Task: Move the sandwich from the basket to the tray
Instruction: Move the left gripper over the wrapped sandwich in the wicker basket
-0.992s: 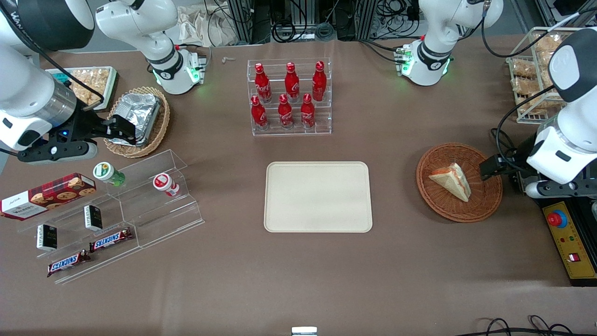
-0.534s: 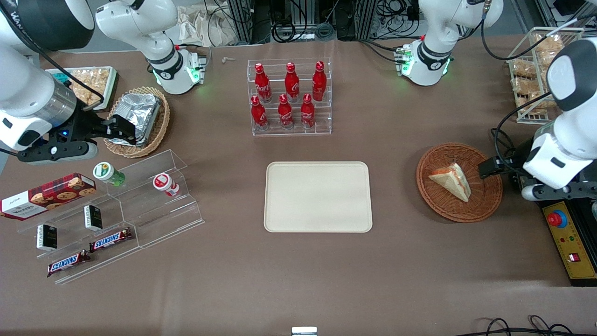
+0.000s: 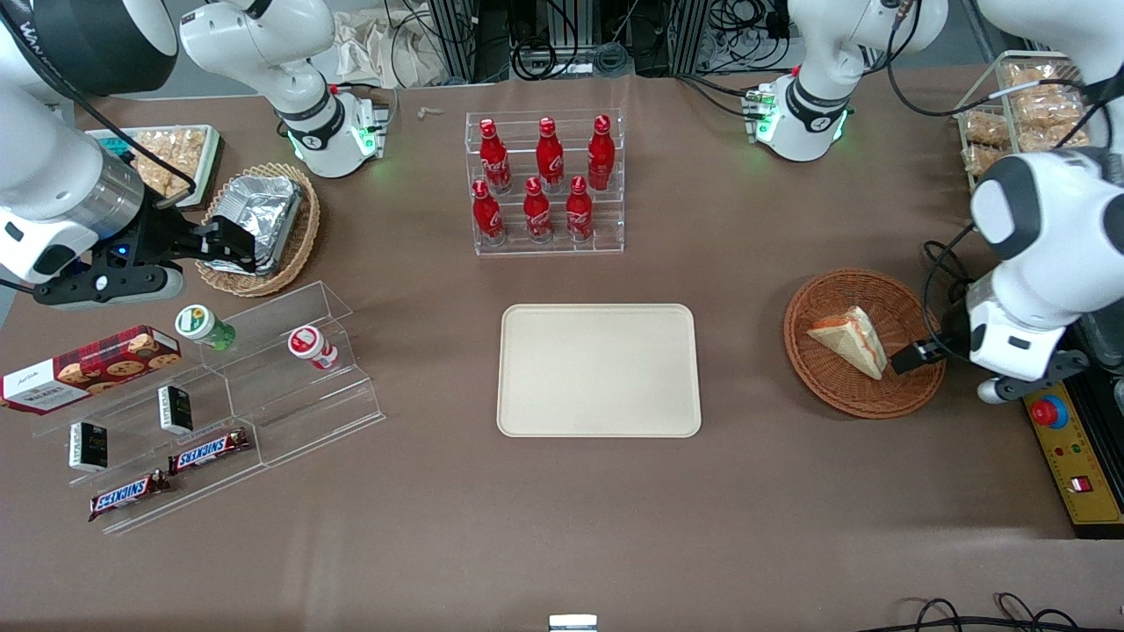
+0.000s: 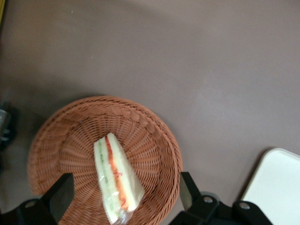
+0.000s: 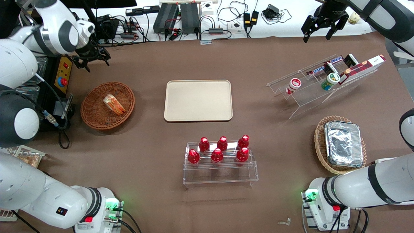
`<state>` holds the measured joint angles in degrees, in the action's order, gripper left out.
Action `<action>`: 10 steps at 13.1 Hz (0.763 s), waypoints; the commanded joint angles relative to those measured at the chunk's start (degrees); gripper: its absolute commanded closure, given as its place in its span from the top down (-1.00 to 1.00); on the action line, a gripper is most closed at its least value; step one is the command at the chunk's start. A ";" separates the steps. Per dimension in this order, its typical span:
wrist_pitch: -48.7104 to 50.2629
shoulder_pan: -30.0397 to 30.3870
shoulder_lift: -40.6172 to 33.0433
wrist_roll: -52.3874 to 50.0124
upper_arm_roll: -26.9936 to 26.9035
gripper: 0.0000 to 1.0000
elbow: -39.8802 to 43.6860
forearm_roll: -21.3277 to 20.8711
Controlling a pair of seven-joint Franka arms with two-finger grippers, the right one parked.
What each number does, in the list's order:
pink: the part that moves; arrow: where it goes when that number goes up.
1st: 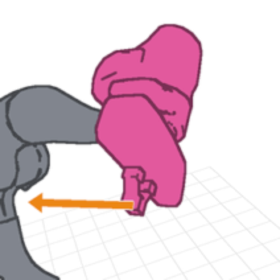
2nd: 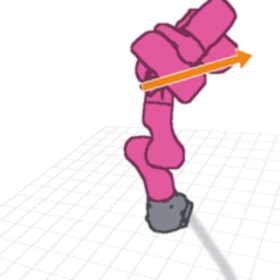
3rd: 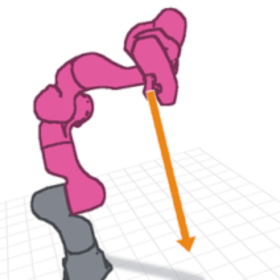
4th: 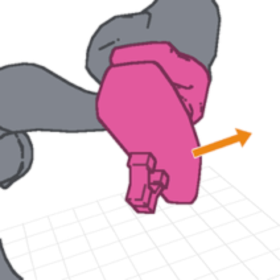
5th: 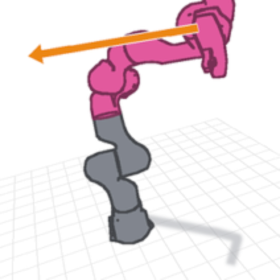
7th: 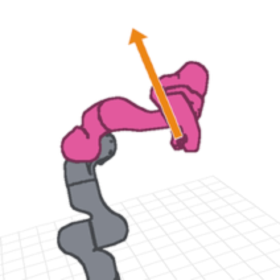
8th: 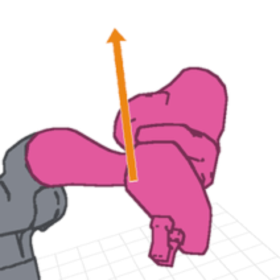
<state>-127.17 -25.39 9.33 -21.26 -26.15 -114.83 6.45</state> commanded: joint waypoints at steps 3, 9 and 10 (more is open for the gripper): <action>-7.74 -4.93 -1.08 -17.03 0.39 1.00 -7.78 -0.74; -11.08 -4.94 -0.37 -17.50 0.22 0.99 -11.73 -0.83; -11.08 -4.76 -0.28 -16.97 0.22 0.99 -12.25 -0.74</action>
<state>-136.97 -30.40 9.64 -38.03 -25.80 -125.69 6.38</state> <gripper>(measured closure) 0.000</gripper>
